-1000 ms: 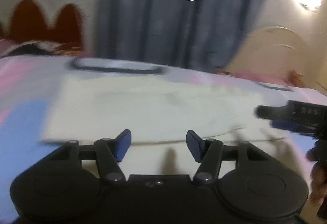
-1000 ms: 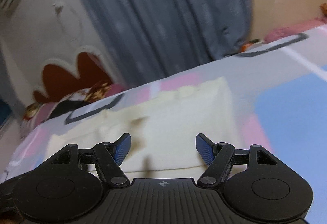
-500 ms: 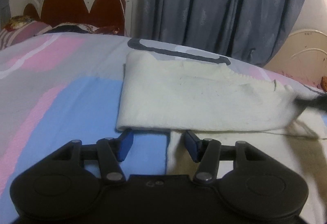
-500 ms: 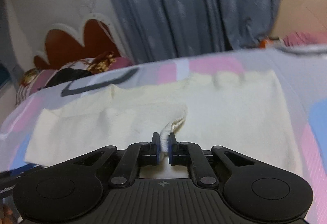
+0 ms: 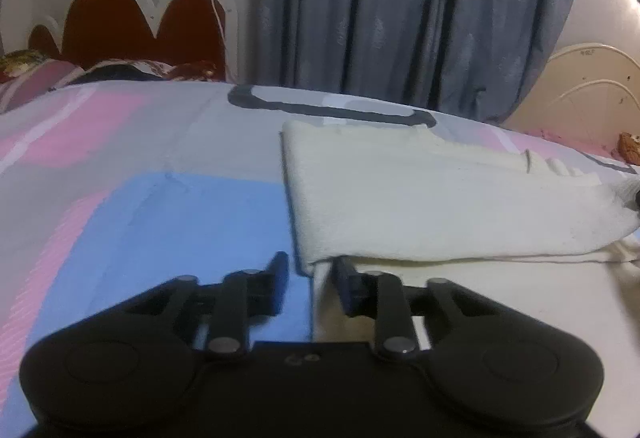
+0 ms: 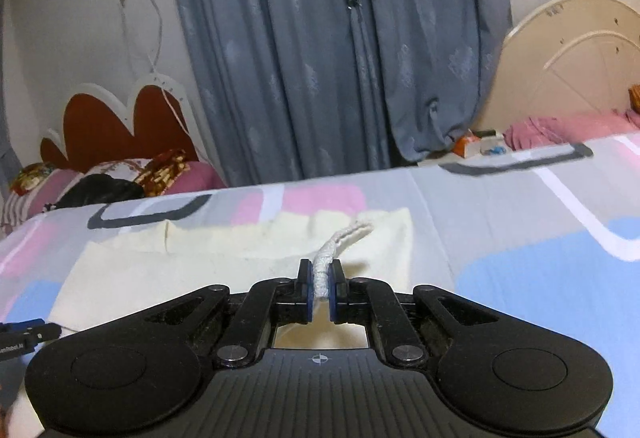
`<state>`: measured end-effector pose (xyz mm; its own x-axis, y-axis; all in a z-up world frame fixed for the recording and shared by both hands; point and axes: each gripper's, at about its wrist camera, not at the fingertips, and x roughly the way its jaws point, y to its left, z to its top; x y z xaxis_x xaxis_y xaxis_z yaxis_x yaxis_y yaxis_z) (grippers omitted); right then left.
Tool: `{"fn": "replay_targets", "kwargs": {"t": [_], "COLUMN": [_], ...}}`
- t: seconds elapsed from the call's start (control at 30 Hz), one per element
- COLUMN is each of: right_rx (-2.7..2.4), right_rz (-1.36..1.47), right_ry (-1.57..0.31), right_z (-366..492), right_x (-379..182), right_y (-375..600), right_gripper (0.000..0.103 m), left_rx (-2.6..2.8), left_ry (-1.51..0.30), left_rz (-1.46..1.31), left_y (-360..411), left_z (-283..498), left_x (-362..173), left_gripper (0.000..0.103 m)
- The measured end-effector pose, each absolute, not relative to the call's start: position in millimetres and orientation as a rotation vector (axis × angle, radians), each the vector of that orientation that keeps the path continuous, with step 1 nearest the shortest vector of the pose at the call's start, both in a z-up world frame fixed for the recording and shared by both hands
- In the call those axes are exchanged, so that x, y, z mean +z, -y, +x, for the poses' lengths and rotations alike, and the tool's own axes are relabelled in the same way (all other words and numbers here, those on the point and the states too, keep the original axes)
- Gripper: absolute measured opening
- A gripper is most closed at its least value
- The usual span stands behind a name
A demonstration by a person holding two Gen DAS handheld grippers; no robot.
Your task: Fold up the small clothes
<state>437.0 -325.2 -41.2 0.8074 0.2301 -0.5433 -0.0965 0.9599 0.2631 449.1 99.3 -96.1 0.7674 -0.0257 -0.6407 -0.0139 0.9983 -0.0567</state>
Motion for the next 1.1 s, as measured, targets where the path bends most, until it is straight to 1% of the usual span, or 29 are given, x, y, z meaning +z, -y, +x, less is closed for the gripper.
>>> {"fn": "replay_targets", "kwargs": {"t": [0.2,0.47,0.5,0.53,0.6,0.63,0.67,0.7,0.77,0.87,0.9,0.93,1.0,1.03,1.1], "right_rx": [0.175,0.151,0.142,0.119,0.065,0.002,-0.024,0.005,0.084,0.202,0.229,0.241,0.174,0.174,0.119], "right_rz": [0.238,0.245,0.238,0.223,0.202,0.184,0.174,0.185,0.187,0.137,0.115,0.068,-0.003,0.057,0.056], "right_ry": [-0.617,-0.665,-0.675,-0.692,-0.725,-0.709,-0.657,-0.605,-0.584,-0.597,-0.613,-0.636,-0.684,-0.671,-0.665], "right_z": [434,437,438,440,440,435,426,420,420,429,432,434,439,437,435], "right_x": [-35,-54,-58,-62,-67,-61,-53,-45,-38,-44,-50,-60,-78,-79,-73], "right_y": [332,338,338,338,343,345,346,346,331,294,284,276,281,298,315], "right_gripper": [0.006,0.006,0.006,0.007,0.01,0.027,0.035,0.034,0.034,0.034,0.034,0.034,0.034,0.034,0.033], "left_rx": [-0.005,-0.018,-0.025,-0.031,-0.002,0.003,-0.02,-0.047,-0.093,-0.137,-0.13,-0.117,-0.148,-0.152,-0.12], "left_ry": [-0.704,-0.73,-0.736,-0.745,-0.734,-0.669,-0.634,-0.621,-0.611,-0.666,-0.695,-0.705,-0.68,-0.682,-0.651], "left_rz": [-0.057,-0.025,-0.015,0.002,0.051,0.061,0.048,0.031,0.033,0.065,0.082,0.092,0.067,0.076,0.065], "left_y": [-98,-97,-98,-99,-101,-101,-100,-95,-77,-43,-38,-38,-49,-54,-60], "left_z": [452,455,456,456,450,442,439,440,449,470,476,477,470,467,465], "left_x": [-97,-97,-97,-95,-86,-77,-69,-64,-60,-77,-89,-100,-102,-100,-93], "left_gripper": [0.023,0.024,0.028,0.041,0.063,0.061,0.059,0.054,0.053,0.06,0.068,0.071,0.071,0.071,0.071]}}
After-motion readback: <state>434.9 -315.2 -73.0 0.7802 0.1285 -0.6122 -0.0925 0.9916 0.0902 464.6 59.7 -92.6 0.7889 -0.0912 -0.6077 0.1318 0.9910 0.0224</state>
